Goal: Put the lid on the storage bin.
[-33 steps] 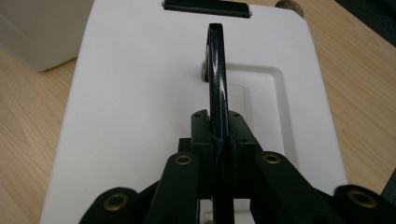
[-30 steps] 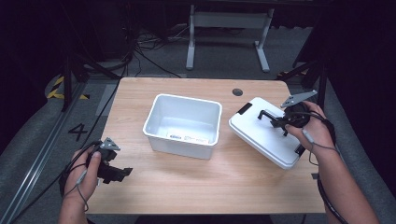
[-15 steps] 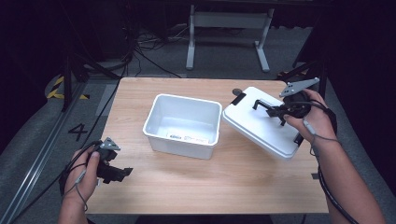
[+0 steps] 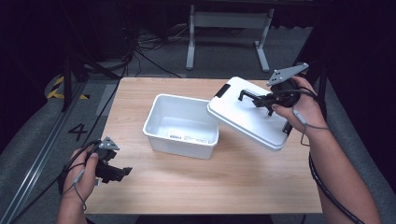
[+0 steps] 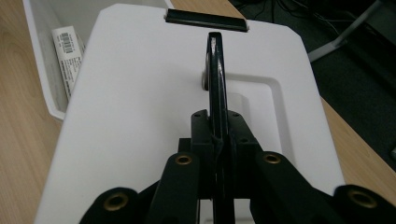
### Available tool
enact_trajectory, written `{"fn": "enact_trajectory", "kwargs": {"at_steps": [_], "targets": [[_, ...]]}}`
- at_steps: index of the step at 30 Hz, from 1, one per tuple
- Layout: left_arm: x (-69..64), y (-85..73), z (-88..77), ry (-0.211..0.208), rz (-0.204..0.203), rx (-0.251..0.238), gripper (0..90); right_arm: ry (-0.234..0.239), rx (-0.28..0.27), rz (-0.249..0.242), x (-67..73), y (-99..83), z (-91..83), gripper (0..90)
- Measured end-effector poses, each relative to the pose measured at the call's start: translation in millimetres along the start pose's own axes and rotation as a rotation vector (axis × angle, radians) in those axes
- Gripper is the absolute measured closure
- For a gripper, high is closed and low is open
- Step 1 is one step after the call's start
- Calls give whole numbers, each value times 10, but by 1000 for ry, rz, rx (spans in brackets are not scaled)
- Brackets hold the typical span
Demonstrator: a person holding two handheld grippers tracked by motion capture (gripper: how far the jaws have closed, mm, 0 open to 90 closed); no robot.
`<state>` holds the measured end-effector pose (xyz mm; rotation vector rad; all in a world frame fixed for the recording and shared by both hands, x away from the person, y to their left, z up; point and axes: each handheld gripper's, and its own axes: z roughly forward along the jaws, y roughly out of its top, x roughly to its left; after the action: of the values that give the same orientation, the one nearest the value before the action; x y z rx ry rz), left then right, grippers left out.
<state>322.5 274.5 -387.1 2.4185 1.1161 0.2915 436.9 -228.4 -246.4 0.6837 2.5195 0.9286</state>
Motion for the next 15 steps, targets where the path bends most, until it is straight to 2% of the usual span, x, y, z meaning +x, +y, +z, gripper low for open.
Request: {"fn": "enact_trajectory", "kwargs": {"at_steps": [1, 7, 8, 9, 13, 14, 15], "targets": [[-11, -3, 4, -12, -19, 2, 184, 2, 1, -2, 8, 26, 0, 847], [-17, 10, 18, -9, -7, 7, 184, 12, -3, -43, 67, 234, 42, 847], [-21, 9, 26, -18, -16, 5, 183, 18, -8, -59, 80, 278, 61, 847], [-11, 13, 30, -15, -5, 6, 182, 23, -9, -65, 96, 314, 74, 847], [7, 16, 40, -13, -28, 5, 182, 43, -18, -98, 153, 468, 158, 847], [28, 17, 36, -6, -12, 3, 182, 50, -17, -108, 168, 508, 184, 847], [22, 9, 35, -13, -34, 3, 182, 57, -18, -117, 181, 548, 212, 847]]}}
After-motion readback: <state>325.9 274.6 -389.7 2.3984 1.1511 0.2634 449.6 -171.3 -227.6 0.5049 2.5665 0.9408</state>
